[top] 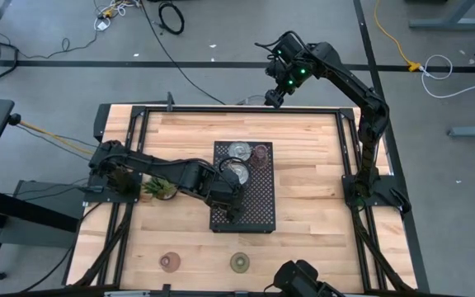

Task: Pick & Place candle stick holders
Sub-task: Put the silver scented candle on the shelf aligned with the silver scented candle

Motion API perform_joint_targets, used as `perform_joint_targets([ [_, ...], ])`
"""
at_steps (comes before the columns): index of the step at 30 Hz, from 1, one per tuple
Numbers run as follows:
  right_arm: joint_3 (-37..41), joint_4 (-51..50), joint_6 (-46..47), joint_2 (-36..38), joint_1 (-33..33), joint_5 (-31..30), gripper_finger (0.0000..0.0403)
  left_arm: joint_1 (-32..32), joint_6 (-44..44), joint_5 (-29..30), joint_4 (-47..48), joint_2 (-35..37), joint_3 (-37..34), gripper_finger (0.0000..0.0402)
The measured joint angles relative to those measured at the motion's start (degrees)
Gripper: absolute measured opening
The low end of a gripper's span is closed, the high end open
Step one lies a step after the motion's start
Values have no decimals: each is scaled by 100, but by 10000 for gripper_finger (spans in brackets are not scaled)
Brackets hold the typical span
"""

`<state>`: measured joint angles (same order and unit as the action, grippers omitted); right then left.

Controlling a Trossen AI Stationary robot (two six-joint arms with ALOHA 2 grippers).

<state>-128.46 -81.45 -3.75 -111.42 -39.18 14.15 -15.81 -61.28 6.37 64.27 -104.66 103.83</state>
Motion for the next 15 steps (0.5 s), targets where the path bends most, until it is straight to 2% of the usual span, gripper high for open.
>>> perform_joint_targets([
  [15,0,0,-23,0,2,0,382,26,26,-28,4,-4,-6,399],
])
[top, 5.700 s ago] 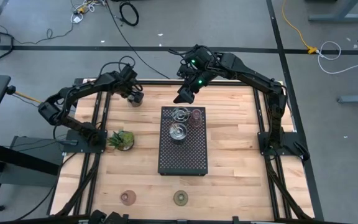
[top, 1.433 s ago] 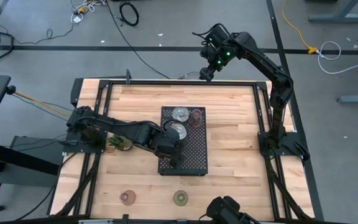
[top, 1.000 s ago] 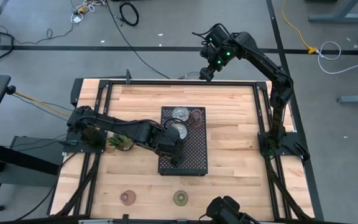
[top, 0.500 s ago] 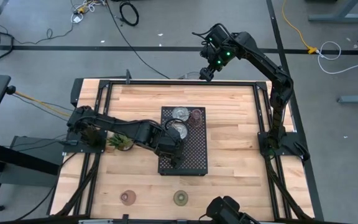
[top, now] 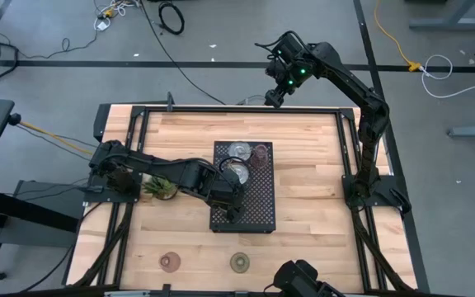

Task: Pick & Place candle stick holders
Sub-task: Put the silver scented candle on the shelf aligned with the silver scented candle

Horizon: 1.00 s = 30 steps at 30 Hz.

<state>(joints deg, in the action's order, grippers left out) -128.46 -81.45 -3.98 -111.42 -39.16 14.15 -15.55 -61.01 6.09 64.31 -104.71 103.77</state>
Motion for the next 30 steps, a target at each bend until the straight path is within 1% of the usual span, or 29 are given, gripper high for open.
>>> perform_joint_targets([
  [11,0,0,-4,0,0,0,382,72,144,-122,-15,0,0,400],
  [30,0,2,-104,0,0,-15,382,156,180,-151,-14,7,-2,400],
])
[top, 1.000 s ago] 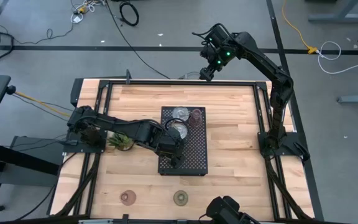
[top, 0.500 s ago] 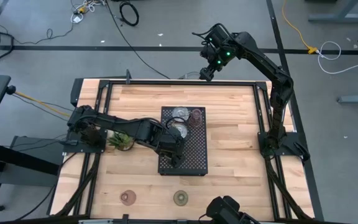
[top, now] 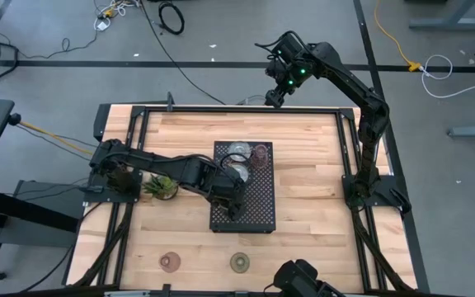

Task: Pick & Place candle stick holders
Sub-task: Put the silver scented candle on the shelf aligned with the silver scented candle

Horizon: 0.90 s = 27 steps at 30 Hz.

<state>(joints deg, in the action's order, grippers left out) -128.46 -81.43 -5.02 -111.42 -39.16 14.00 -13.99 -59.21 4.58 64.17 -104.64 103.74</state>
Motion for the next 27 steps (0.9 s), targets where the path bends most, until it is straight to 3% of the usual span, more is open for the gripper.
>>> perform_joint_targets([
  [9,0,2,-21,0,-2,-1,382,44,84,-80,8,4,0,400],
  [14,0,98,-22,2,-2,-2,382,71,419,-417,-38,9,0,400],
  [27,0,127,-24,1,-2,-2,382,95,447,-303,-94,9,0,399],
])
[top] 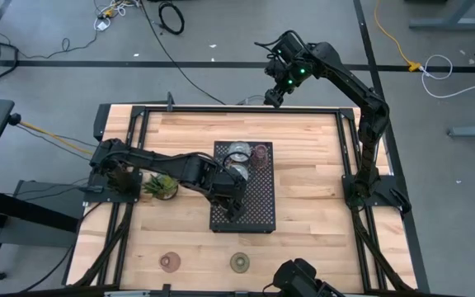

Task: Pick & Place candle stick holders
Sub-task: Put the silver scented candle on the shelf aligned with the silver scented candle, then put the pink glass candle holder on the shelf aligned with the pink glass candle holder

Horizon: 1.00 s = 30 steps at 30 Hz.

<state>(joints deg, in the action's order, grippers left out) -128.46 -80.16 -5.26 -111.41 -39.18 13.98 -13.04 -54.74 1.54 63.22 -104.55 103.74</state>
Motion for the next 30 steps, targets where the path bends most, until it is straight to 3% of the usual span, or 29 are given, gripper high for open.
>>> perform_joint_targets([
  [13,0,39,-22,-1,0,-1,382,136,-264,128,761,25,151,399],
  [20,0,70,-22,0,0,-1,382,129,-118,455,681,24,774,399],
  [30,0,85,-22,-1,0,-1,382,129,-96,473,949,15,813,399],
])
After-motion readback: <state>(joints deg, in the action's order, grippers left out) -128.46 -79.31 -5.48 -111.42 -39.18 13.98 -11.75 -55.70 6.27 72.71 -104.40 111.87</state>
